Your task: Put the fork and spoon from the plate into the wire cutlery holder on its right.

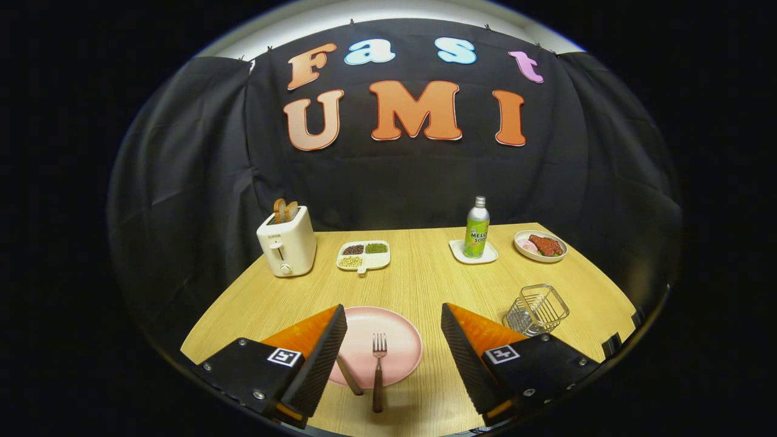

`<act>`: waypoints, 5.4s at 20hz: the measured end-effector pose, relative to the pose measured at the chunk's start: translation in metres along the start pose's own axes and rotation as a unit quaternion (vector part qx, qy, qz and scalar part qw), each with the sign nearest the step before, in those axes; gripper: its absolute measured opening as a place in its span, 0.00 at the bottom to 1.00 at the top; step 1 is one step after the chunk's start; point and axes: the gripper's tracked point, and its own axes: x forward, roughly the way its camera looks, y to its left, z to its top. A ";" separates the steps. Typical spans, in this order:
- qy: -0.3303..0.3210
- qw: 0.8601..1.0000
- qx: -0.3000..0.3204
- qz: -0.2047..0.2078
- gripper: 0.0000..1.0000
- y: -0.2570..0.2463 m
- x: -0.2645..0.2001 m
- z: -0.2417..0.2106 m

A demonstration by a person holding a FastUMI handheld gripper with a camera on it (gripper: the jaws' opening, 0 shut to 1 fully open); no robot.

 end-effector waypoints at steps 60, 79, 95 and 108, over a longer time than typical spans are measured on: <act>0.291 0.953 -0.085 -0.017 0.02 -0.155 0.000 -0.013; 0.459 0.885 -0.070 -0.040 0.03 -0.242 0.039 -0.062; 0.412 0.908 -0.072 -0.034 0.44 -0.237 0.058 -0.031; 0.184 0.981 -0.060 0.003 1.00 -0.124 0.020 0.046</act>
